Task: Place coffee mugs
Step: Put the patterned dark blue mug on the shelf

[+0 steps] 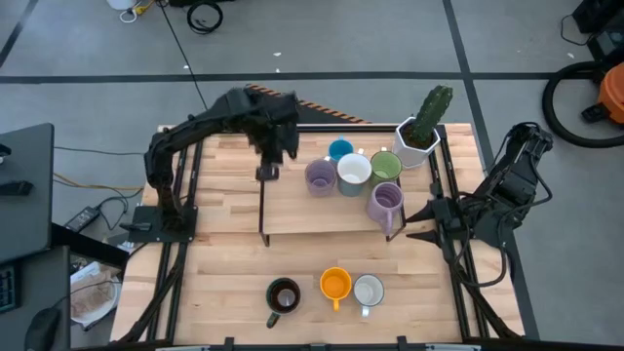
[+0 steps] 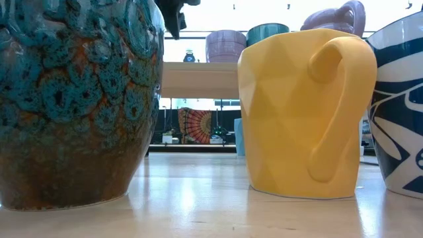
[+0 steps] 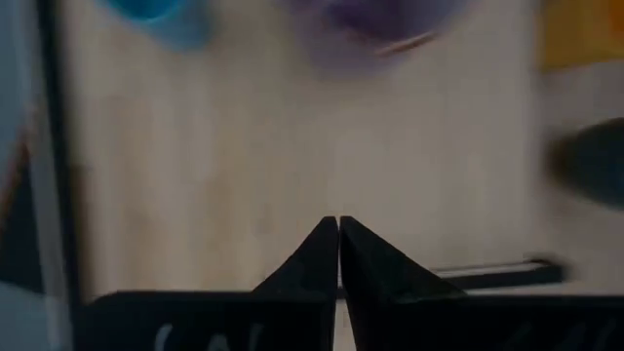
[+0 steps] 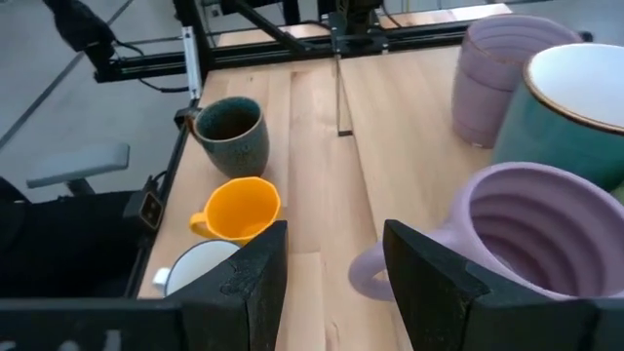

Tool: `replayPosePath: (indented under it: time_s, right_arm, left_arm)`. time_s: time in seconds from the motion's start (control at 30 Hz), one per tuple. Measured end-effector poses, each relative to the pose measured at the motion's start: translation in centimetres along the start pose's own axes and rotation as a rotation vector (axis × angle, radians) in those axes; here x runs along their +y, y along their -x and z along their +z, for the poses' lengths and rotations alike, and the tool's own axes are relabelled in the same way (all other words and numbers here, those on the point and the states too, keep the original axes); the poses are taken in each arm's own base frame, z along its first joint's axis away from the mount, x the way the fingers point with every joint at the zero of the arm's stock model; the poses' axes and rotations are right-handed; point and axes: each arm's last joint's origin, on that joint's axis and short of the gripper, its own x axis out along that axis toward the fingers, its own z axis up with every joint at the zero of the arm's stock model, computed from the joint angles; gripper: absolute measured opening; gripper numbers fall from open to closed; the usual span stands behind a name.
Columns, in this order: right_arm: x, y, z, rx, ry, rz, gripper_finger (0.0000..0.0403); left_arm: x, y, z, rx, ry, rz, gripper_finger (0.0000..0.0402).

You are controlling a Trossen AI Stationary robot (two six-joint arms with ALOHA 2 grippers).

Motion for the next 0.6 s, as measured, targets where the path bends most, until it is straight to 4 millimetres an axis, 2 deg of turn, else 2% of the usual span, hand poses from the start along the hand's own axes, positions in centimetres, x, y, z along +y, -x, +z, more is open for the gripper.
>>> replayPosePath:
  time_s: [0.23,0.43,0.6]
  right_arm:
    - [0.1,0.1,0.2,-0.005,0.071,0.044,0.0176]
    - [0.2,0.1,0.2,-0.001,0.134,0.049,0.0176]
    - [0.2,0.0,0.1,0.003,0.154,0.044,0.0176]
  left_arm:
    - [-6.3,-0.1,1.4,-0.023,-0.064,-0.130,0.0015]
    - [-12.1,-0.8,2.4,-0.023,-0.066,-0.102,0.0015]
    - [-17.7,-0.9,2.8,-0.095,-0.011,-0.050,0.0015]
